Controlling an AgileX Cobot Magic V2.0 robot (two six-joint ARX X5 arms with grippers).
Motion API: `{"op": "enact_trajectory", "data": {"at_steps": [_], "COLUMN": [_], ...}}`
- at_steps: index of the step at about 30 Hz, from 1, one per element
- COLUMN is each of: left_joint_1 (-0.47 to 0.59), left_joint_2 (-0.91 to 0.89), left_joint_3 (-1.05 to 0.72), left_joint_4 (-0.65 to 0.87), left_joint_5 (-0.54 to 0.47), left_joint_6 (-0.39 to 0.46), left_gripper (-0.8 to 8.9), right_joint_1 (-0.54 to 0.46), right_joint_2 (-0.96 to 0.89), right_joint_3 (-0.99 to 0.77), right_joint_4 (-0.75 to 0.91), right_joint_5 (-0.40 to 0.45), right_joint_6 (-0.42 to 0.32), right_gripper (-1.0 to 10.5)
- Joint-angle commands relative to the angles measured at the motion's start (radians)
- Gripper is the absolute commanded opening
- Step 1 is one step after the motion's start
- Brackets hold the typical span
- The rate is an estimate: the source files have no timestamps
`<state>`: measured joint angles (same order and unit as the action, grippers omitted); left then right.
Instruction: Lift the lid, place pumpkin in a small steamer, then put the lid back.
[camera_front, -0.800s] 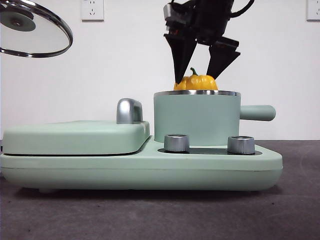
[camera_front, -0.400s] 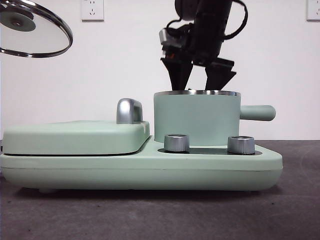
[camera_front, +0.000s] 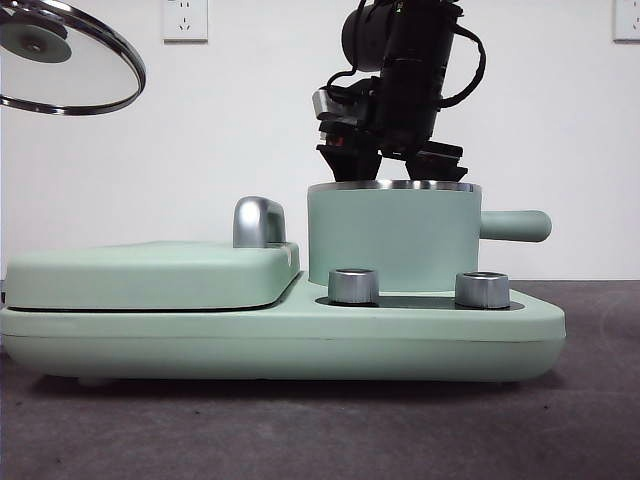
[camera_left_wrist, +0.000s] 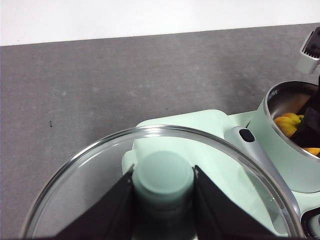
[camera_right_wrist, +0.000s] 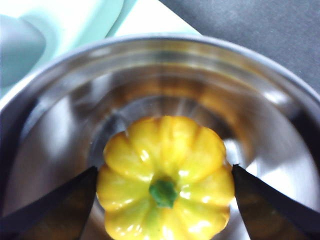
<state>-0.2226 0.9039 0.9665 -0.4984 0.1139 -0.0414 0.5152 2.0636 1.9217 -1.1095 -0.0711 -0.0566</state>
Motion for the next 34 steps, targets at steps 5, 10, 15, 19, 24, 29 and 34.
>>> {"op": "enact_trajectory", "data": {"at_steps": [5,10,15,19,24,29,34], "left_joint_1": [0.0,0.0,0.0,0.0,0.0,0.0,0.0], "left_joint_2": [0.005,0.005,0.005,0.005,0.005,0.005,0.005], "left_joint_3": [0.014,0.014,0.014,0.014,0.014,0.014,0.014], "left_joint_4": [0.026,0.026,0.026,0.026,0.014,0.016,0.016], "left_joint_5": [0.006,0.006,0.006,0.006,0.006,0.006,0.006], "left_joint_6": [0.006,0.006,0.006,0.006,0.006,0.007,0.006], "left_gripper": [0.1,0.1,0.1,0.1,0.1,0.1,0.1], "right_joint_1": [0.013,0.013,0.013,0.013,0.013,0.013,0.012], "right_joint_2": [0.037,0.037,0.038,0.038,0.038,0.032,-0.038], "right_joint_3": [0.029,0.029,0.029,0.029,0.029,0.032,0.056], "right_joint_4": [0.011,0.011,0.017,0.016,0.022,0.024,0.009], "right_joint_5": [0.001,0.0,-0.002,-0.008,-0.008,-0.007,-0.005], "right_joint_6": [-0.015,-0.014,-0.014,-0.014,-0.014,-0.014,-0.014], "right_gripper": [3.6,3.6,3.6,4.1,4.5,4.5,4.5]}}
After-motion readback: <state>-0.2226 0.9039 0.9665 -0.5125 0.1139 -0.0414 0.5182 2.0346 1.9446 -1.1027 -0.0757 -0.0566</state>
